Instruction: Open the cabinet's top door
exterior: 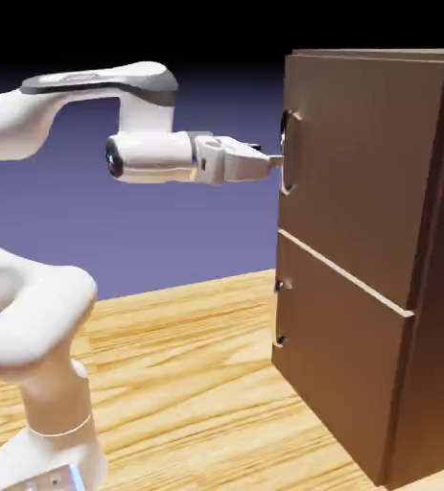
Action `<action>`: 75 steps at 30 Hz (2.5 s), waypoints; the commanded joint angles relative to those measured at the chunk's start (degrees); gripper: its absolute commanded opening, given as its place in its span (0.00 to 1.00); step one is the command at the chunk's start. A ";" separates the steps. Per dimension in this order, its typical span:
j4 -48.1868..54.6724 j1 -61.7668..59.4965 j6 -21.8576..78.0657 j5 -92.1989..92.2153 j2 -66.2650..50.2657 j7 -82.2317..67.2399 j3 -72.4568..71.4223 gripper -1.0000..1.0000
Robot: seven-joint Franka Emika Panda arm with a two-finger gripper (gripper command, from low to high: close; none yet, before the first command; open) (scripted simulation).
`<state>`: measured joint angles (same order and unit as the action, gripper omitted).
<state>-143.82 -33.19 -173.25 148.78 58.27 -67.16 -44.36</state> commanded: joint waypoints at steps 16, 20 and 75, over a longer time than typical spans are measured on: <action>-0.03 -0.82 7.08 1.50 -2.97 -4.29 1.12 0.00; -5.20 7.49 9.21 -4.80 -1.07 -2.66 8.13 0.00; 1.84 40.53 86.52 -117.51 21.17 31.47 104.00 0.00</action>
<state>-141.98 7.34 -86.68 31.29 79.44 -35.68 59.64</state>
